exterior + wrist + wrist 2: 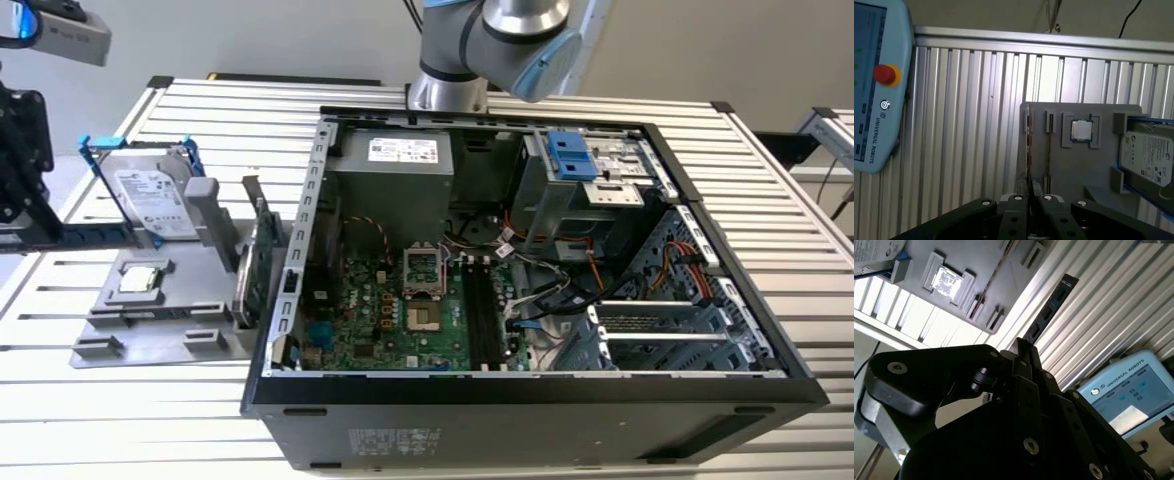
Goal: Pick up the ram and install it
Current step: 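Pick up the ram and move it above insertion slot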
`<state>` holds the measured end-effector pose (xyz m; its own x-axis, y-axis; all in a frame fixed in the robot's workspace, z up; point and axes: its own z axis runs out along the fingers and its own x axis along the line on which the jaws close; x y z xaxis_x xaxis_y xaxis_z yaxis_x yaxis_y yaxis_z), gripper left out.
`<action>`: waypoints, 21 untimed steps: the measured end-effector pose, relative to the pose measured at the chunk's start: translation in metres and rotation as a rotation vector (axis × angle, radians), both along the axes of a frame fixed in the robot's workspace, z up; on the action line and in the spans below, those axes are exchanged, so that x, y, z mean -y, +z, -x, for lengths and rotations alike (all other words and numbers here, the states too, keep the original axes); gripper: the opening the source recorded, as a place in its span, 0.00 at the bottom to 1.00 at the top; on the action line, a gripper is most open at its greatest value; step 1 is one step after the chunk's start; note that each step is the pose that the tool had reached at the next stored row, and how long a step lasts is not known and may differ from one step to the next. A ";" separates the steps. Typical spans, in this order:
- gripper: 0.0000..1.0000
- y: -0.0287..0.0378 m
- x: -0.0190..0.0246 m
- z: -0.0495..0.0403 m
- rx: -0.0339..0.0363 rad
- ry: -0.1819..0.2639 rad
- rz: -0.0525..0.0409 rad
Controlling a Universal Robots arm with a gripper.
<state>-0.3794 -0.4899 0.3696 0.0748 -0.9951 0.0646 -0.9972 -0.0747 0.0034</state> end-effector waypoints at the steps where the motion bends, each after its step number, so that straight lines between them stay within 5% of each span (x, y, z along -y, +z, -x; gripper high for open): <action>1: 0.00 0.0011 0.0000 0.0001 0.0000 0.000 0.0000; 14: 0.00 0.0168 0.0000 0.0020 0.0001 0.000 -0.0001; 21: 0.00 0.0181 0.0000 0.0023 0.0000 0.000 0.0011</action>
<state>-0.3818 -0.4900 0.3877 0.0748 -0.9950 0.0657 -0.9972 -0.0747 0.0036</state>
